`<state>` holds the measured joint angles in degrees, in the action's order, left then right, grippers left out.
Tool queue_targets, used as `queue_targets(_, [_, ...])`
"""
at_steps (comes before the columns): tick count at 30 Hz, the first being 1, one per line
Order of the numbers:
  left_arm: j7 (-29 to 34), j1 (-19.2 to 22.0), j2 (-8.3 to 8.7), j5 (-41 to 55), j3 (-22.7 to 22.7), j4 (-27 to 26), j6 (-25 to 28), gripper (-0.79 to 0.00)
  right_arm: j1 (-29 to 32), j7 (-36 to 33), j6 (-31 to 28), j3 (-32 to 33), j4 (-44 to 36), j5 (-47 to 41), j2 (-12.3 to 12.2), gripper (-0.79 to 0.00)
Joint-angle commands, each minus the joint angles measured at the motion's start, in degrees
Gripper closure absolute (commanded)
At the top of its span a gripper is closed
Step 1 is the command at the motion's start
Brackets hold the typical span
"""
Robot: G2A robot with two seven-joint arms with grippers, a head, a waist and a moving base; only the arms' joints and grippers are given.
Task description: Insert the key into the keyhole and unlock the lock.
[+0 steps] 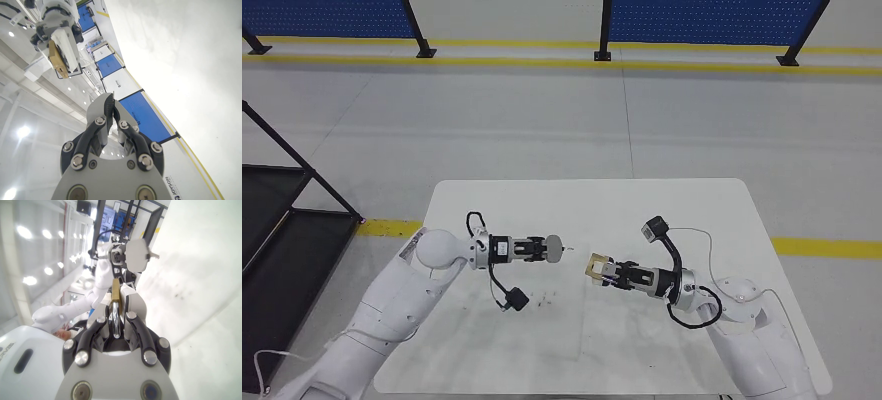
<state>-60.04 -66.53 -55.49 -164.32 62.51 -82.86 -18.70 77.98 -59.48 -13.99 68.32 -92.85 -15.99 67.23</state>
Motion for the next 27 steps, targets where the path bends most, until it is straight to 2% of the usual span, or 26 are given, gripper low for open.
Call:
queue_targets(1, [-3.6,0.9,-0.07,1.9,-0.6,1.1,-2.8,0.000,0.0,0.0,0.0,0.0,0.0,0.0,0.0,0.000])
queue_targets(4, [-6.6,1.6,-0.24,5.6,-1.2,2.4,-4.2,0.000,0.0,0.0,0.0,0.0,0.0,0.0,0.0,0.000])
queue_targets(15, [-5.9,1.4,-0.24,5.7,-1.1,2.3,-4.0,0.000,0.0,0.0,0.0,0.0,0.0,0.0,0.0,0.000])
queue_targets(19, [-6.4,0.6,-0.33,11.1,-0.9,3.5,-5.3,0.000,0.2,0.6,-0.4,-0.2,0.2,-0.3,0.0,0.000])
queue_targets(27, [-11.6,0.7,-0.52,16.8,-1.6,7.1,-9.8,0.000,-3.5,-8.0,-4.4,-2.0,5.4,-2.1,-0.2,0.000])
